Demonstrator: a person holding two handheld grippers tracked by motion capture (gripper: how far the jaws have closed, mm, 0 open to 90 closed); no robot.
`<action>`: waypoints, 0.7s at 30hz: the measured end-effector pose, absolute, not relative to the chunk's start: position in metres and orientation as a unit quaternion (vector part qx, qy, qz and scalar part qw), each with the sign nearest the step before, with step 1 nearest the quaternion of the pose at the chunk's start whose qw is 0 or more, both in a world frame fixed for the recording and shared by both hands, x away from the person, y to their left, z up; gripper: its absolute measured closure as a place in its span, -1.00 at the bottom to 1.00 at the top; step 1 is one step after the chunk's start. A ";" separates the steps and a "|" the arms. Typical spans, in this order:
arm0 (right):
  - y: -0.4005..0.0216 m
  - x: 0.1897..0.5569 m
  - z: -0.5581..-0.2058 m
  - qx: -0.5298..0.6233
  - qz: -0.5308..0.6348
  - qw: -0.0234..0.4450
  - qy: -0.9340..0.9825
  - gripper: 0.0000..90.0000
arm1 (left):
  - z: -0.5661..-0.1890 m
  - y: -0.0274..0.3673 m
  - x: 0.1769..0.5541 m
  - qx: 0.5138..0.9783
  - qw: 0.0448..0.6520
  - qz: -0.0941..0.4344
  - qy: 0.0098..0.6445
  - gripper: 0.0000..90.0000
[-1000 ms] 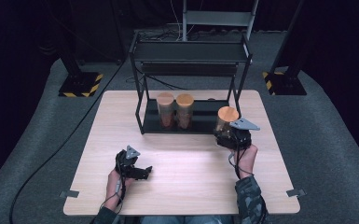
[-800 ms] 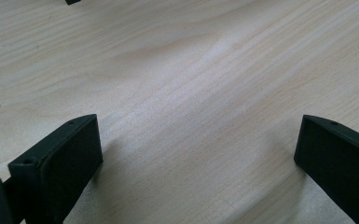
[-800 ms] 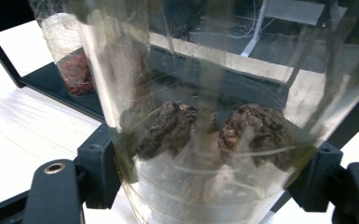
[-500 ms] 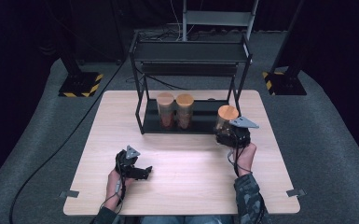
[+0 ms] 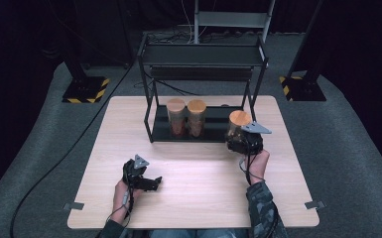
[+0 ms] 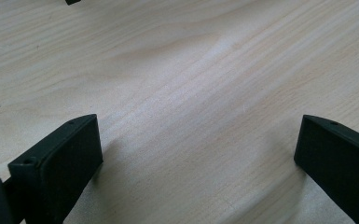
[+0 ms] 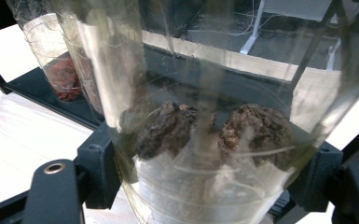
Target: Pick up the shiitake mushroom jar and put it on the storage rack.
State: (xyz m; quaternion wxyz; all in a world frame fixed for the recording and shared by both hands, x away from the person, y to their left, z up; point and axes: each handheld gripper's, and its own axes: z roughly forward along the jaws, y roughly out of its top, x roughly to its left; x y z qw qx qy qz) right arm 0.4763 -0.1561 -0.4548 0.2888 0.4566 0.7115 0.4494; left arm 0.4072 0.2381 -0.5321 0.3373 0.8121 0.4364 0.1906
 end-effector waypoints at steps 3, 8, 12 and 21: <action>-0.156 0.478 -0.455 0.458 0.449 0.289 0.710 -0.45 | -0.532 0.238 0.407 0.812 0.337 0.191 0.436 -1.00; -0.155 0.481 -0.456 0.461 0.450 0.292 0.707 -0.45 | -0.532 0.238 0.407 0.812 0.337 0.191 0.436 -1.00; -0.154 0.484 -0.456 0.463 0.449 0.291 0.707 -0.45 | -0.532 0.238 0.407 0.812 0.337 0.191 0.436 -1.00; -0.152 0.490 -0.458 0.467 0.448 0.292 0.704 -0.45 | -0.532 0.238 0.407 0.812 0.337 0.191 0.436 -1.00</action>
